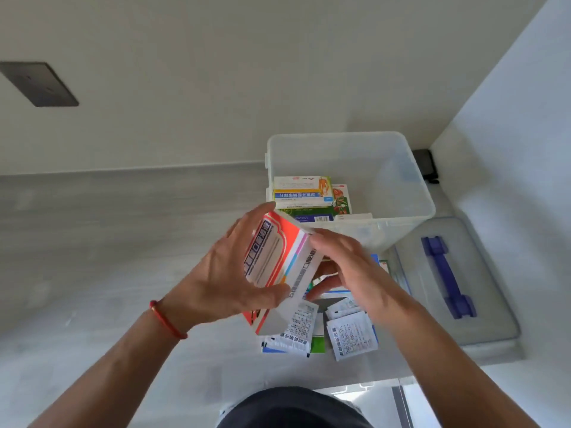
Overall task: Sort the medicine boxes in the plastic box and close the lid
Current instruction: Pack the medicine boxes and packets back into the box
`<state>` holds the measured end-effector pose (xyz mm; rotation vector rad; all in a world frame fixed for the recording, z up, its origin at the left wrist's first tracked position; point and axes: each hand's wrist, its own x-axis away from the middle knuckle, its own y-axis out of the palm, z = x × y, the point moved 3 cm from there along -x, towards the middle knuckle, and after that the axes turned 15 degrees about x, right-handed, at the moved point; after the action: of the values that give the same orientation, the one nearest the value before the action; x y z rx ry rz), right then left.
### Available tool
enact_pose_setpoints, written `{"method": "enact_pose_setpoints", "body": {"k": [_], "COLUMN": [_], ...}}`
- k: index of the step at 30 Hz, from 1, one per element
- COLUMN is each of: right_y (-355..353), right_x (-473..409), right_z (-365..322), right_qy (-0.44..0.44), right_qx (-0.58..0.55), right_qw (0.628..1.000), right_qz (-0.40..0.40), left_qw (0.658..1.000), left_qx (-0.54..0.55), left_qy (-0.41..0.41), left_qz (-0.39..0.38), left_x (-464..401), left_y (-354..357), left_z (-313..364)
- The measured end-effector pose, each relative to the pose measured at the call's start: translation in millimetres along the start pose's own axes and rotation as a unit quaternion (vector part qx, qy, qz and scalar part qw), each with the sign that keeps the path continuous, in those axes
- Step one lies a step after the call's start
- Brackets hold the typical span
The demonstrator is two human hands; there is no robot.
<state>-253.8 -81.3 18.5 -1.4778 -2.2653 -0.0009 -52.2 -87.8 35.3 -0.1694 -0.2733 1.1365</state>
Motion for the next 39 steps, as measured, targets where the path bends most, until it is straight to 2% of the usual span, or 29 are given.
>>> {"method": "enact_pose_setpoints", "body": {"k": [4,7,10,12,14,18,22,24,26,29,31,37,39], "right_y": [-56.3,-109.1,-162.8,-189.5,-202.8,-193.7,-180.6,-177.2,-177.6,-177.4,-175.7,-169.6,-172.8], "right_x": [10.5,8.9,-3.5,-21.6,-46.4,-97.7,-134.0,-144.6,-149.5,-148.4,-145.2,-144.5,-141.3], "right_z": [-31.4,-39.5,-39.0,-28.7,-12.8,31.6,68.8,76.3,77.4,72.5,71.6,64.5,59.2], "right_qy": [-0.033,-0.028,-0.022,0.013,0.064,0.171,0.239,0.269,0.265,0.21,0.199,0.221,0.217], "right_qx": [0.022,0.054,0.11,0.155,0.226,0.372,0.365,0.39,0.45,0.574,0.617,0.704,0.701], "right_qw": [0.996,0.976,0.941,0.917,0.889,0.852,0.869,0.861,0.835,0.769,0.736,0.656,0.662], "right_qz": [0.075,0.209,0.319,0.367,0.393,0.326,0.235,0.183,0.175,0.187,0.194,0.16,0.154], "left_qw": [0.993,0.979,0.968,0.965,0.949,0.929,0.923,0.922,0.921,0.921,0.92,0.915,0.914], "left_qx": [-0.015,-0.046,-0.111,-0.171,-0.252,-0.326,-0.343,-0.348,-0.349,-0.35,-0.352,-0.367,-0.368], "left_qy": [0.114,0.191,0.155,0.09,0.078,0.078,0.069,0.065,0.062,0.06,0.058,0.051,0.051], "left_qz": [-0.011,0.063,0.162,0.18,0.171,0.159,0.161,0.16,0.159,0.162,0.161,0.16,0.162], "left_x": [-55.3,-99.0,-134.4,-146.0,-149.3,-153.9,-153.7,-153.3,-153.5,-153.4,-153.8,-154.0,-154.3], "left_y": [21.1,36.6,37.8,38.1,42.2,45.5,45.5,46.1,46.1,45.9,46.1,46.0,45.5], "left_z": [40.3,49.5,22.4,-6.5,-27.4,-37.9,-37.5,-36.9,-36.1,-36.2,-36.8,-37.7,-37.7]}}
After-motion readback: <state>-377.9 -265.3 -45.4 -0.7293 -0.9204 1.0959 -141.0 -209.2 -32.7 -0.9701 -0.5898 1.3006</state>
